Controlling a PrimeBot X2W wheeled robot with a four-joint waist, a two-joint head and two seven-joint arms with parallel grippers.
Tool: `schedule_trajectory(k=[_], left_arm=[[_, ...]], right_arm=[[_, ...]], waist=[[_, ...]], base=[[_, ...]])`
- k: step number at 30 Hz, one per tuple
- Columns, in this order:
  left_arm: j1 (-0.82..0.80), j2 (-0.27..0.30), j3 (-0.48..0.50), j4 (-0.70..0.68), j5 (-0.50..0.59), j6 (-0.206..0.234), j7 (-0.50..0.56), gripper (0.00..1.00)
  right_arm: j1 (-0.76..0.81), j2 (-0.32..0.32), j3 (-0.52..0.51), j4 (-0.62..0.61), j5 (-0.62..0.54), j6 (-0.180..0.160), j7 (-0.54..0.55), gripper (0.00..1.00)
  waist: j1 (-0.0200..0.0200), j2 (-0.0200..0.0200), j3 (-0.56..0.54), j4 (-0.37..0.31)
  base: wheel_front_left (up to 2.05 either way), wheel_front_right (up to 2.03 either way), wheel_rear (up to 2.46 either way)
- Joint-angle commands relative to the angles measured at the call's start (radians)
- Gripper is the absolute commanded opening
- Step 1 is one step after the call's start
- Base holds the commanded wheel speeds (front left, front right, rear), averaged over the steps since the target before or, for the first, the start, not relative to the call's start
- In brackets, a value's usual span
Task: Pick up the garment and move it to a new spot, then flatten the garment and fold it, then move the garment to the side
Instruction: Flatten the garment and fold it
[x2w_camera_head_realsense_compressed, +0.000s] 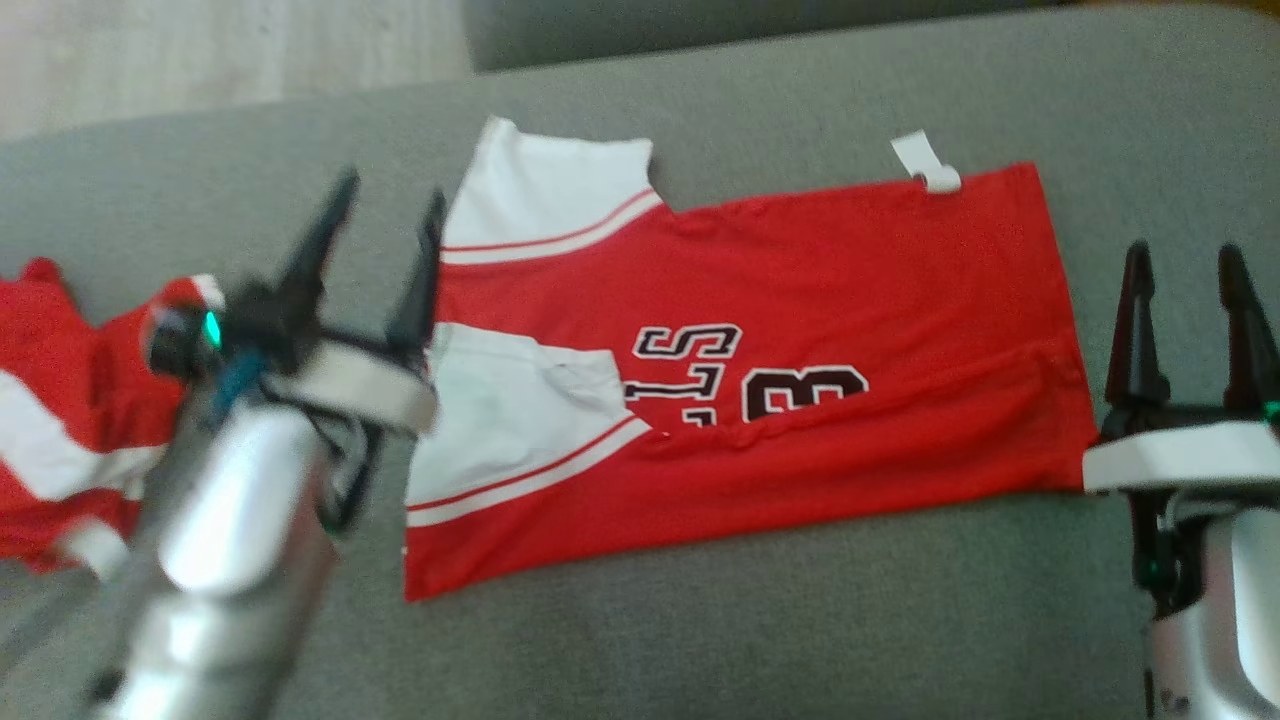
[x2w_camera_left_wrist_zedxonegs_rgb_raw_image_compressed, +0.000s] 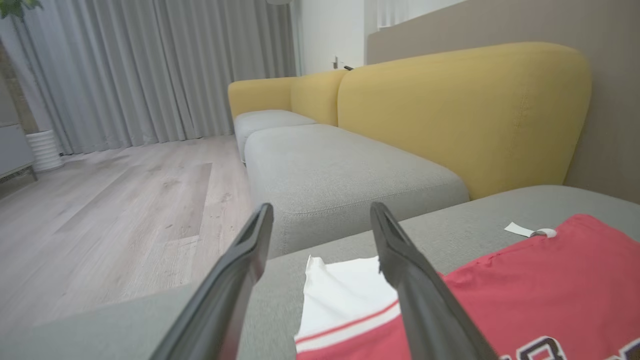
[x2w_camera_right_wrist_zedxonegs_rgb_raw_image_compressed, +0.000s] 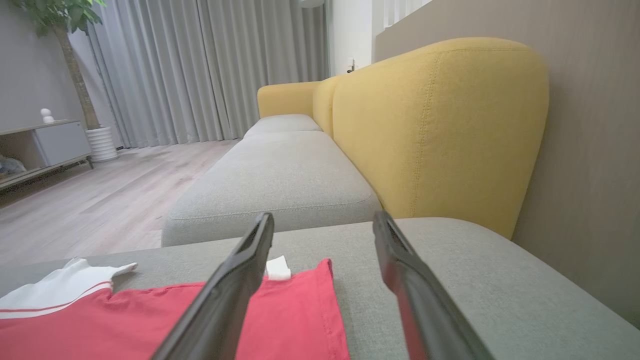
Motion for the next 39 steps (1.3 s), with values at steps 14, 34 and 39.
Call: schedule_trajectory(k=[14, 34, 39], left_arm=[[-0.469, 0.228, -0.084, 0.283, -0.1, -0.123, 0.387, 1.0], [-0.619, 0.319, -0.253, 0.467, -0.311, -0.123, 0.464, 1.0], [-0.622, 0.307, -0.287, 0.479, -0.363, -0.123, 0.51, 0.0]], right_arm=[[-0.17, 0.019, 0.127, -0.063, -0.003, -0.001, -0.017, 1.0], [-0.243, 0.022, 0.17, -0.045, 0.026, -0.001, -0.044, 1.0], [-0.251, 0.022, 0.167, -0.046, 0.003, -0.001, -0.037, 1.0]], waist=[[-0.0001, 0.0, 0.235, -0.19], [-0.0001, 0.0, 0.344, -0.294], [-0.0001, 0.0, 0.348, -0.285]], base=[[0.0, 0.0, 0.0], [0.0, 0.0, 0.0], [0.0, 0.0, 0.0]])
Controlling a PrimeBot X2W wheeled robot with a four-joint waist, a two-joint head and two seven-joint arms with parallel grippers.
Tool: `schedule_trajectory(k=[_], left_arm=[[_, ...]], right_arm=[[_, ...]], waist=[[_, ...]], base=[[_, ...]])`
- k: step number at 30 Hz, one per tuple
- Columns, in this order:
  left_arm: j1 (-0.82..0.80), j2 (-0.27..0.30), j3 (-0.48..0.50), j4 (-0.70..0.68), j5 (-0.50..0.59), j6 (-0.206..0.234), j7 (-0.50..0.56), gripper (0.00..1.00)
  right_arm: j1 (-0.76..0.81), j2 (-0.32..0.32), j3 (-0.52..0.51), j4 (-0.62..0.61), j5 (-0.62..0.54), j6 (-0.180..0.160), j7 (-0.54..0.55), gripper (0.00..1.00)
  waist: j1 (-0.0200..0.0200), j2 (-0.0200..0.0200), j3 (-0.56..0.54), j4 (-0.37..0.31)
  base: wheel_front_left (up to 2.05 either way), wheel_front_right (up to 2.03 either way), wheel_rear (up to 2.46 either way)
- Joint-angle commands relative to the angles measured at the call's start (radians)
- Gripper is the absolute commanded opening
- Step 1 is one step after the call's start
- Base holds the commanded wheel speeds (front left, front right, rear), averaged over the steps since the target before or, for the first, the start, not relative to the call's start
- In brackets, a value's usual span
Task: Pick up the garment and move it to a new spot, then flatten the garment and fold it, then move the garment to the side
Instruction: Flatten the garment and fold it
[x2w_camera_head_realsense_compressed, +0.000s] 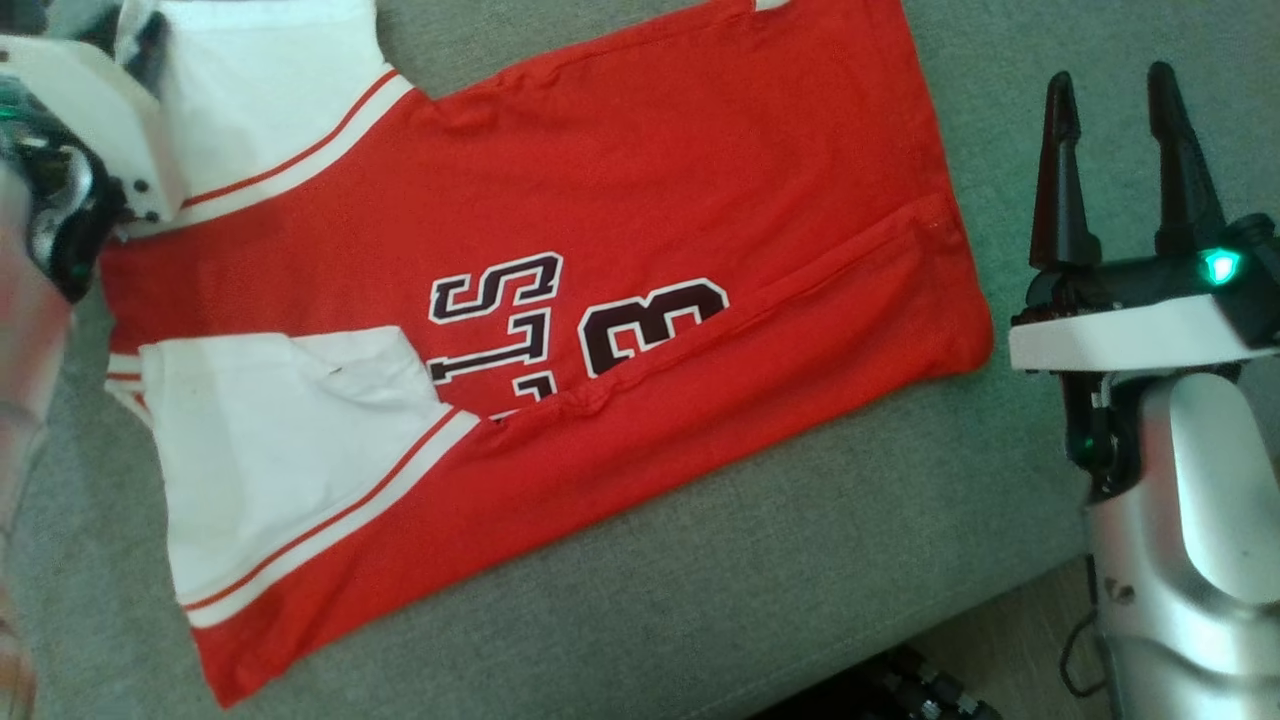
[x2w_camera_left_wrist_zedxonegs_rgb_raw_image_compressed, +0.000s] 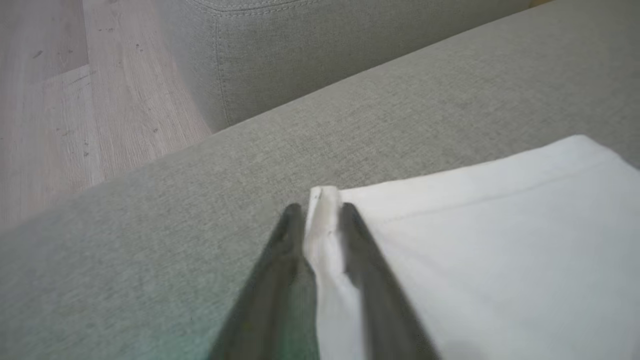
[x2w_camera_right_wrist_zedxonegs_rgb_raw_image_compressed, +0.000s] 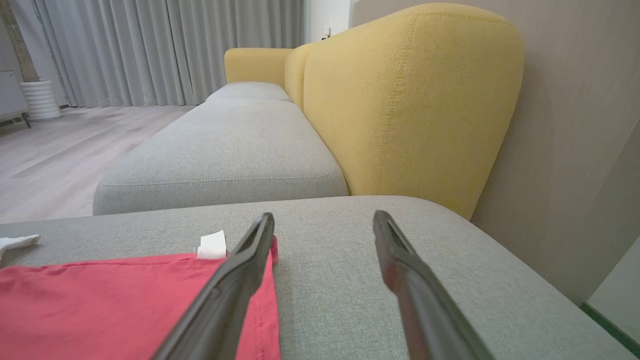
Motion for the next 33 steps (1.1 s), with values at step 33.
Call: schedule_trajectory(k=[33], left_arm=[[0.127, -0.077, -0.191, -0.445, 0.036, 0.031, -0.335, 0.0]], right_arm=[[-0.294, -0.369, 0.079, 0.446, 0.02, -0.001, 0.483, 1.0]], waist=[[0.0, 0.0, -0.105, 0.414]], base=[[0.0, 0.0, 0.0]])
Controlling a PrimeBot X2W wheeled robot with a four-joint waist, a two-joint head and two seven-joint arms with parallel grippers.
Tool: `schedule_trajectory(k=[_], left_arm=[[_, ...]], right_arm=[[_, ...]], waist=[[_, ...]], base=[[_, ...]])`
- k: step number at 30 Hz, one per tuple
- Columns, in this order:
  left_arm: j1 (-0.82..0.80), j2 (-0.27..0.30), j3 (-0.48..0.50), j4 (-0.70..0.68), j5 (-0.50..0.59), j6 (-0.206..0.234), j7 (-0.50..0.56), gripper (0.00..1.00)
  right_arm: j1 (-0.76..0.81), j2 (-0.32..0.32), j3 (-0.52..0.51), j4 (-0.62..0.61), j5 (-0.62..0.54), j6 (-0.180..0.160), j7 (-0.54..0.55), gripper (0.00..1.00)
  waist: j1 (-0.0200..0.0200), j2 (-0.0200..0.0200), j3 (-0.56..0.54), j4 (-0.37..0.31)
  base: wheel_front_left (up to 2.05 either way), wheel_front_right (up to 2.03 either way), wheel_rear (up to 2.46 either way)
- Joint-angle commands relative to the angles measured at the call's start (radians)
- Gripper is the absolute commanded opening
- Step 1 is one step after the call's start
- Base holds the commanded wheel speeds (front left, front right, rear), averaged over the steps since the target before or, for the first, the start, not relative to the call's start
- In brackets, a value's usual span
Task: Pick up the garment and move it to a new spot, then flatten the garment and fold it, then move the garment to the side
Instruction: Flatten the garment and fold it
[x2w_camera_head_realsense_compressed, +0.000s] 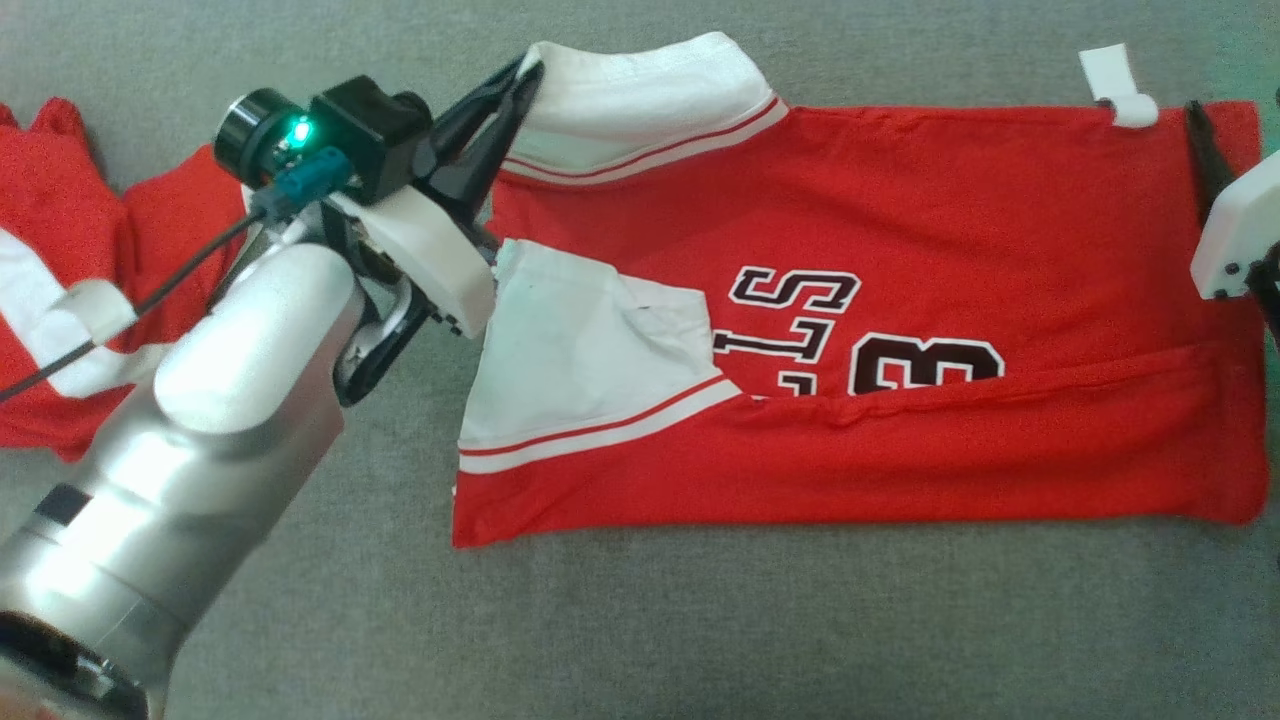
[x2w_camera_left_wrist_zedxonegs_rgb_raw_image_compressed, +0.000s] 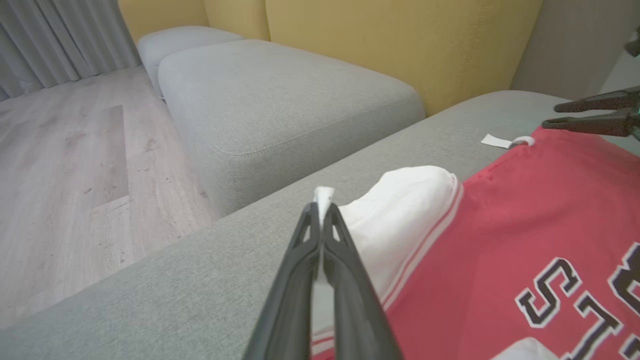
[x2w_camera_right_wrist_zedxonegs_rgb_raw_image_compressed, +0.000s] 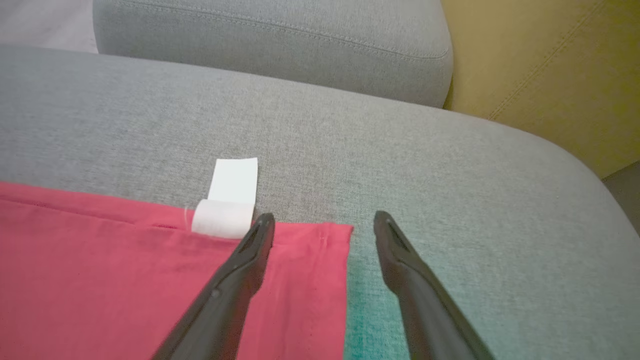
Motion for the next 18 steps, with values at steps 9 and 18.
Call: schedule_trajectory(k=[9, 18], left_arm=[[-0.011, 0.076, 0.024, -0.161, 0.012, 0.05, 0.045, 0.0], [-0.007, 0.112, 0.043, -0.188, 0.004, 0.087, 0.066, 0.0]], right_arm=[[-0.094, -0.014, -0.003, 0.143, -0.061, -0.001, 0.005, 1.0], [-0.151, -0.002, 0.059, 0.216, -0.033, -0.001, -0.033, 0.0]], waist=[[0.0, 0.0, 0.041, 0.015], [0.0, 0.0, 0.035, -0.001]], base=[[0.0, 0.0, 0.0], [0.0, 0.0, 0.0]])
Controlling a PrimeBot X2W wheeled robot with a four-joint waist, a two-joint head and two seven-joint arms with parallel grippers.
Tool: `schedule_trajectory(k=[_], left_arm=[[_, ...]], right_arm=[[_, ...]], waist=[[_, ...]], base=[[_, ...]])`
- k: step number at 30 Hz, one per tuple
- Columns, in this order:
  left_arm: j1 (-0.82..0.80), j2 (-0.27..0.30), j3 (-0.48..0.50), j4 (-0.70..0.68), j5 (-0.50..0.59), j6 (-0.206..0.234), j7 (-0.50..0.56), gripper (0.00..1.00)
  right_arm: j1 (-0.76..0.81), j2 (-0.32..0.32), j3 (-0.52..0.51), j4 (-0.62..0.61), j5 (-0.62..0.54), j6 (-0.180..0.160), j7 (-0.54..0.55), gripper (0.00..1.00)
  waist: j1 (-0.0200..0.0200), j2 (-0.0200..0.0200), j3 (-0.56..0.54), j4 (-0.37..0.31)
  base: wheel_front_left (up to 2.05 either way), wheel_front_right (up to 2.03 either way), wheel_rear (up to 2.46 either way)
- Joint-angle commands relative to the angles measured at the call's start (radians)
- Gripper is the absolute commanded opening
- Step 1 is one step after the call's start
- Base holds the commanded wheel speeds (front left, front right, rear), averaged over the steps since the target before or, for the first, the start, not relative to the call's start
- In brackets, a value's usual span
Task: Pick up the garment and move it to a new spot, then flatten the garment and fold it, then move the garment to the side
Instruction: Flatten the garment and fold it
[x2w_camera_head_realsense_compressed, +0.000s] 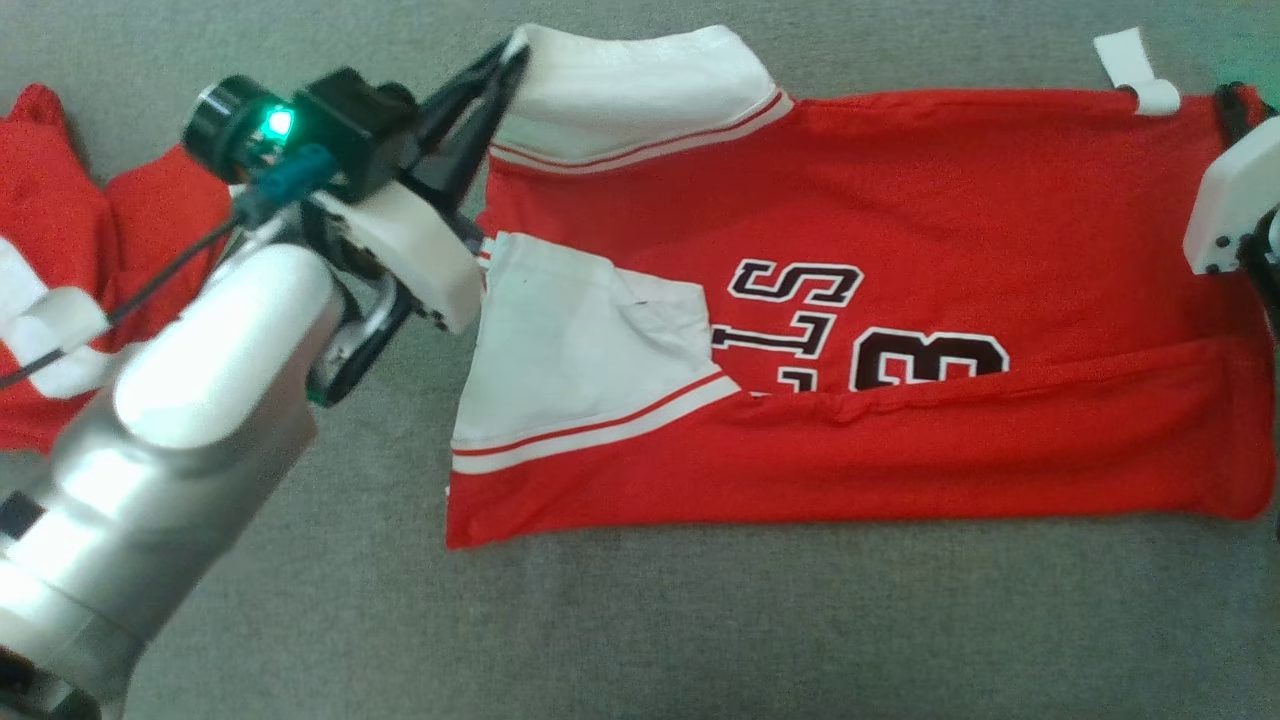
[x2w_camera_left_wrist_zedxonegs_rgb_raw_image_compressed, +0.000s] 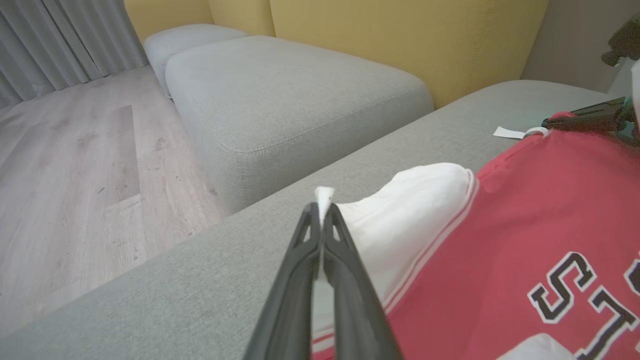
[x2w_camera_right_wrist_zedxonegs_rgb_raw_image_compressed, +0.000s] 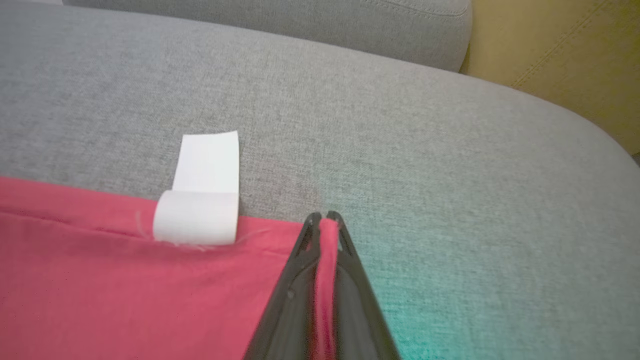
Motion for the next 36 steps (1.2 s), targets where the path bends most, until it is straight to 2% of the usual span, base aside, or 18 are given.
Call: schedule_trajectory(k=[1, 6, 11, 19, 23, 29, 36], left_arm=[[-0.024, 0.046, 0.055, -0.021, -0.006, 0.008, -0.002, 0.0], [-0.052, 0.062, 0.095, 0.02, -0.016, 0.033, -0.025, 0.0], [-0.12, 0.055, 0.124, 0.097, -0.012, 0.039, -0.059, 0.0], [-0.264, -0.005, 0.132, 0.274, 0.044, 0.047, -0.165, 0.0], [-0.279, -0.051, 0.116, 0.364, 0.057, 0.023, -0.21, 0.0], [-0.22, -0.078, 0.116, 0.408, 0.035, -0.018, -0.232, 0.0], [-0.116, -0.08, 0.095, 0.388, -0.011, -0.067, -0.217, 0.0]], right_arm=[[-0.013, -0.009, 0.014, -0.02, 0.008, -0.001, -0.021, 0.0], [-0.064, 0.006, 0.027, -0.046, 0.071, -0.001, -0.114, 0.0], [-0.119, 0.015, 0.06, -0.078, 0.131, -0.001, -0.185, 0.0], [-0.2, 0.022, 0.084, -0.08, 0.19, -0.001, -0.31, 0.0], [-0.195, 0.023, 0.113, -0.047, 0.223, -0.001, -0.353, 0.0], [-0.138, -0.006, 0.191, -0.024, 0.304, -0.001, -0.339, 0.0], [-0.025, -0.105, 0.29, -0.032, 0.42, -0.001, -0.303, 0.0]], waist=[[-0.0001, 0.0, -0.008, -0.007], [-0.0001, 0.0, -0.025, -0.027], [-0.0001, 0.0, -0.029, -0.05], [-0.0001, 0.0, -0.024, -0.069], [-0.0001, 0.0, -0.036, -0.062], [-0.0001, 0.0, -0.062, -0.038], [-0.0001, 0.0, -0.117, 0.001]], base=[[0.0, 0.0, 0.0], [0.0, 0.0, 0.0], [0.0, 0.0, 0.0], [0.0, 0.0, 0.0], [0.0, 0.0, 0.0], [0.0, 0.0, 0.0], [0.0, 0.0, 0.0]])
